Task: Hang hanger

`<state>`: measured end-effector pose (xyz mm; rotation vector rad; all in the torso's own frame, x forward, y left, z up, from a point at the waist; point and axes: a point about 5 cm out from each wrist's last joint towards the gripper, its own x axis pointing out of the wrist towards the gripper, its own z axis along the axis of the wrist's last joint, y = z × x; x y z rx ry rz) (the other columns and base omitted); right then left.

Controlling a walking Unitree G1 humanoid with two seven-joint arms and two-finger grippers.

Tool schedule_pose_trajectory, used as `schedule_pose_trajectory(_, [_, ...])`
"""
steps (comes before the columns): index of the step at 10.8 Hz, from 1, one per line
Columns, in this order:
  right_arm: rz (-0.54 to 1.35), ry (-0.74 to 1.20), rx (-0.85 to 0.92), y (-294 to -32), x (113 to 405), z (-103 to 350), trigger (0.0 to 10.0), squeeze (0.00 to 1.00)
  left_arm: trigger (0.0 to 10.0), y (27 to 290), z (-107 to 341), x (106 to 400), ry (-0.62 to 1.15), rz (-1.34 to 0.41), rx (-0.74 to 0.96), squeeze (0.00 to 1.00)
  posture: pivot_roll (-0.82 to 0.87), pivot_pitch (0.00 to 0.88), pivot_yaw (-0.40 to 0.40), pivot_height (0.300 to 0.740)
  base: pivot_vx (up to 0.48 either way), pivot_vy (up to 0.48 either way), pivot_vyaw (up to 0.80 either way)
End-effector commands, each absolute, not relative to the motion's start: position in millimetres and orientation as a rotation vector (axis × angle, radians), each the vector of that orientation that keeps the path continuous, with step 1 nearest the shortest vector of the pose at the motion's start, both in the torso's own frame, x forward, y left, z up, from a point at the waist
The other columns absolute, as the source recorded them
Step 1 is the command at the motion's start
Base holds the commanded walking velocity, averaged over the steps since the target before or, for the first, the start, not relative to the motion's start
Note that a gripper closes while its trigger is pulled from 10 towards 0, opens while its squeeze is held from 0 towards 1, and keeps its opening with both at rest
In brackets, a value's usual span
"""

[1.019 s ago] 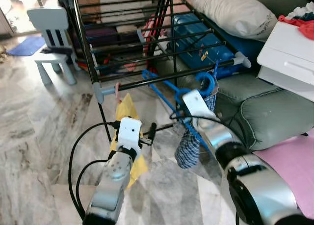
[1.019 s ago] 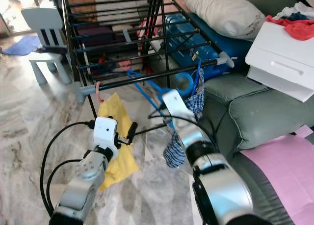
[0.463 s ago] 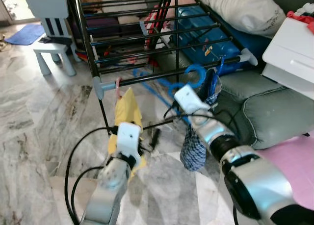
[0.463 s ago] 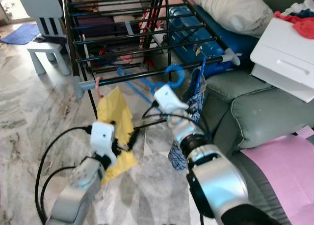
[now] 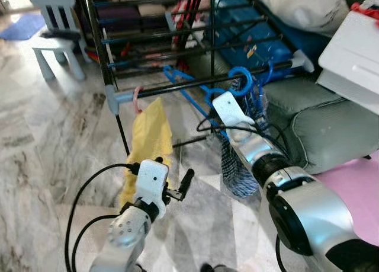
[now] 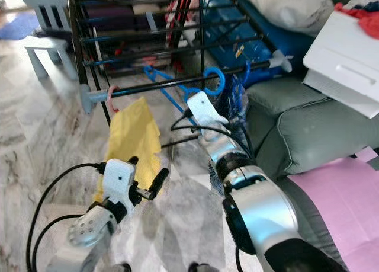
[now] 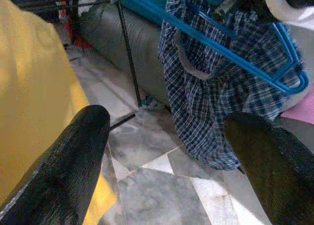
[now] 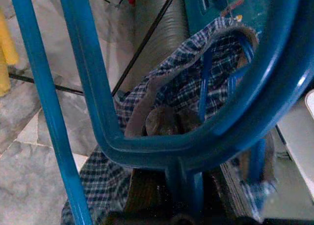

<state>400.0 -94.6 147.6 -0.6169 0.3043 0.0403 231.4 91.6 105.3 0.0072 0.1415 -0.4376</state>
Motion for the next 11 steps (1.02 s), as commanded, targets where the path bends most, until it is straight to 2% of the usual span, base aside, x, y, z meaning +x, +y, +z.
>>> schedule_pose_trajectory(1, [0.042,0.302,-0.618,-91.5,401.2,151.5,10.0,0.0,10.0,90.0,107.8,227.2,0.142,-0.447,0.003,0.0,0.17,0.17,-0.102,0.74,0.0,0.0,0.0])
schedule_pose_trajectory(8, [0.054,0.271,-0.577,-87.9,407.2,168.4,10.0,0.0,10.0,96.3,110.9,212.1,0.168,-0.424,0.019,0.0,0.26,0.178,-0.142,0.74,0.0,0.0,0.0])
schedule_pose_trajectory(11, [0.131,0.306,-0.568,-84.8,403.6,157.4,10.0,0.0,10.0,102.3,114.7,208.1,0.164,-0.387,0.049,0.0,0.32,0.193,-0.159,0.74,0.0,0.0,0.0])
